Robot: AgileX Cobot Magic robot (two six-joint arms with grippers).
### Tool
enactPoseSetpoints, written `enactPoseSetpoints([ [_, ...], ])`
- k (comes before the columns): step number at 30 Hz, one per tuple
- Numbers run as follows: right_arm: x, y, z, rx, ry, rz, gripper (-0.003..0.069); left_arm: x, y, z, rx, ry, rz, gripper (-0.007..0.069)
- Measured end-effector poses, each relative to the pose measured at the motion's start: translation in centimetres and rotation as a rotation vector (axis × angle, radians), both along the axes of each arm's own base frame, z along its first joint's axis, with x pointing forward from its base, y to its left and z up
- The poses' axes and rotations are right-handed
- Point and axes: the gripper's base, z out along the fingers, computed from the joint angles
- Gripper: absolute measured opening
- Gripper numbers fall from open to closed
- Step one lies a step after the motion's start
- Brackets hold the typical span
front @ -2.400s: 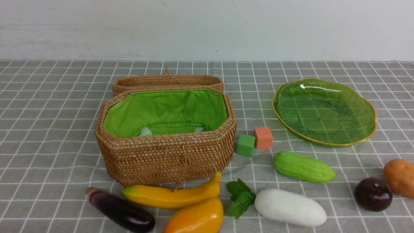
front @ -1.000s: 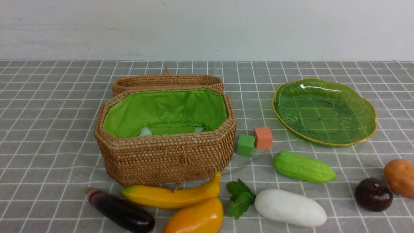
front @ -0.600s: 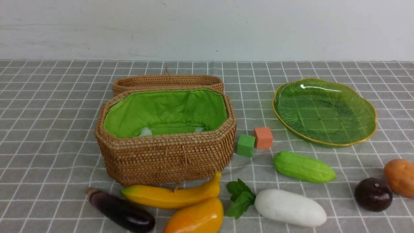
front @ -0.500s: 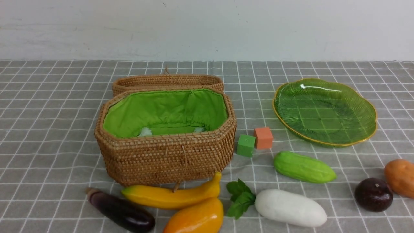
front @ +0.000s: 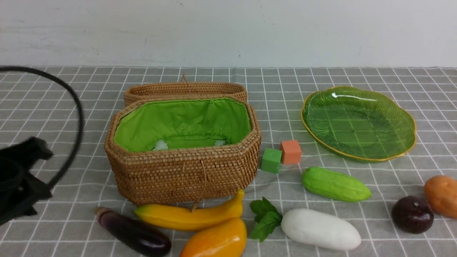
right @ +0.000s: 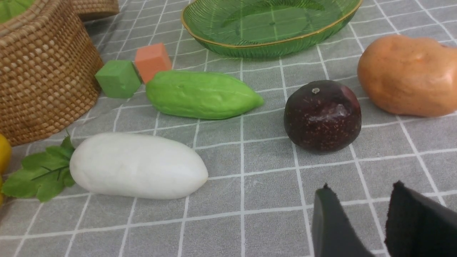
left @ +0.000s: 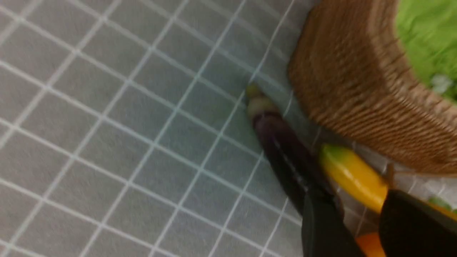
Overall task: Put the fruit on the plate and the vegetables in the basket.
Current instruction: Use the left arm to grab an eggplant and put it into the left basket
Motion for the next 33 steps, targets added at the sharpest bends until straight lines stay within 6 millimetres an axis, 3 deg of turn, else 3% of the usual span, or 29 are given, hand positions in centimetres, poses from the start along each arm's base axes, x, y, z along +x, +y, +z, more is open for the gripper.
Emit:
enactPoseSetpoints([
  [3, 0.0, 0.0, 0.0, 0.000, 0.000, 0.000, 0.0240, 2.1, -0.7, -2.3, -0.023, 0.103, -0.015, 0.0255],
  [8, 0.0, 0.0, 0.0, 0.000, 0.000, 0.000, 0.0240, 5.9, -1.5, -6.6, -0.035, 0.226, -0.037, 0.0348],
  [12, 0.0, 0.0, 0.0, 0.000, 0.000, 0.000, 0.0240, 7.6, -1.8, -8.8, -0.049, 0.241, -0.017, 0.0430],
  [17, 0.0, 0.0, 0.0, 0.000, 0.000, 0.000, 0.0240, 9.1, -2.0, -11.0, -0.063, 0.248, 0.010, 0.0469],
  [25, 0.0, 0.0, 0.0, 0.000, 0.000, 0.000, 0.0240, 9.9, -2.1, -13.3, -0.061, 0.294, 0.024, 0.0458],
  [30, 0.0, 0.0, 0.0, 0.000, 0.000, 0.000, 0.0240, 9.9, -2.1, -13.2, -0.046, 0.287, -0.011, 0.0316],
  [33, 0.0, 0.0, 0.0, 0.000, 0.000, 0.000, 0.0240, 9.6, -2.1, -12.8, -0.042, 0.287, -0.026, 0.0298],
])
